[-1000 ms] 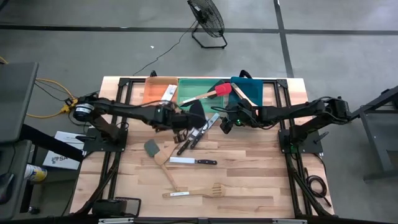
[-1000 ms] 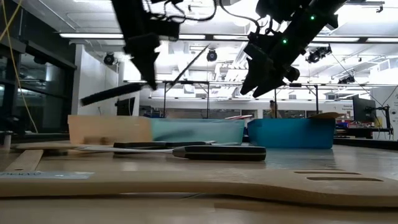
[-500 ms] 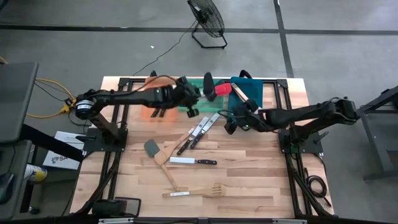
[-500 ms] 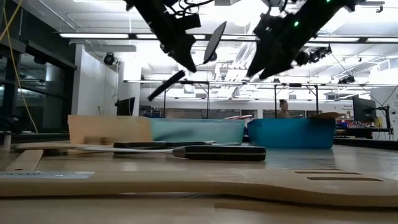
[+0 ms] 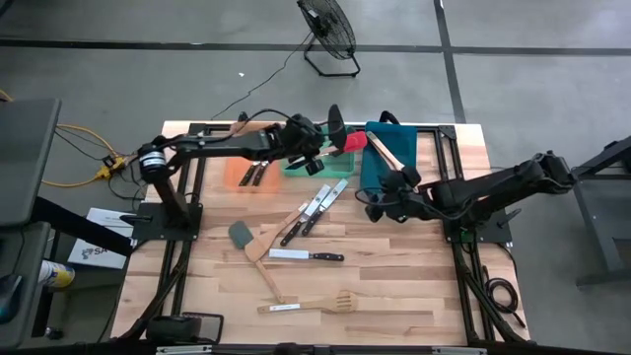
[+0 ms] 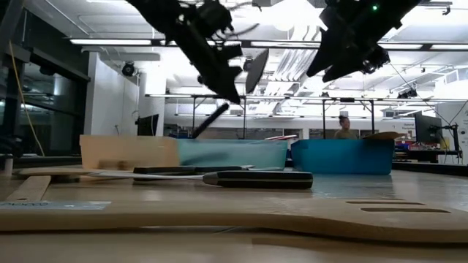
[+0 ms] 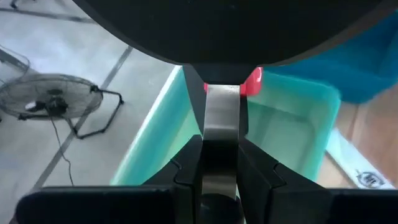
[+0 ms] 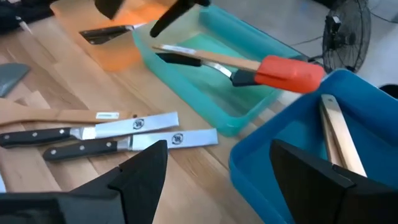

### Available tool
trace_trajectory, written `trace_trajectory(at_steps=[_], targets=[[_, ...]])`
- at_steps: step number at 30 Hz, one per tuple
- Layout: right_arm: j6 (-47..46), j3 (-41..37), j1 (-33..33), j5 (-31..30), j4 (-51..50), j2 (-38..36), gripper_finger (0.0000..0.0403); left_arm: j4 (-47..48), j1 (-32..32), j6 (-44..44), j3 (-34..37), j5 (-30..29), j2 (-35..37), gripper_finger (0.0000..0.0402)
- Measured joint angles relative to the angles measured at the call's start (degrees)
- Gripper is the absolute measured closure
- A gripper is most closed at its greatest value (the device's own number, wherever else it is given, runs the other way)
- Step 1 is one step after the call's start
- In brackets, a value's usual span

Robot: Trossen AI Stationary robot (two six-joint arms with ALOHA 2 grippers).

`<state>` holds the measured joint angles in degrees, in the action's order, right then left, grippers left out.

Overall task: Pick & Place Kitchen Items
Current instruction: Put the black spatula into the green bin

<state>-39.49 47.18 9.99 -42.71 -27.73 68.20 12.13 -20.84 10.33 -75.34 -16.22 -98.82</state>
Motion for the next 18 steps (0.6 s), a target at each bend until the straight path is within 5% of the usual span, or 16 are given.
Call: trace_trajectory(at_steps=[18], targets=[[-9.0, 0.0, 2.5, -2.2, -8.3, 0.0, 0.0128, 0.1, -2.0, -4.9, -0.1, 1.5, -5.5, 0.0339]])
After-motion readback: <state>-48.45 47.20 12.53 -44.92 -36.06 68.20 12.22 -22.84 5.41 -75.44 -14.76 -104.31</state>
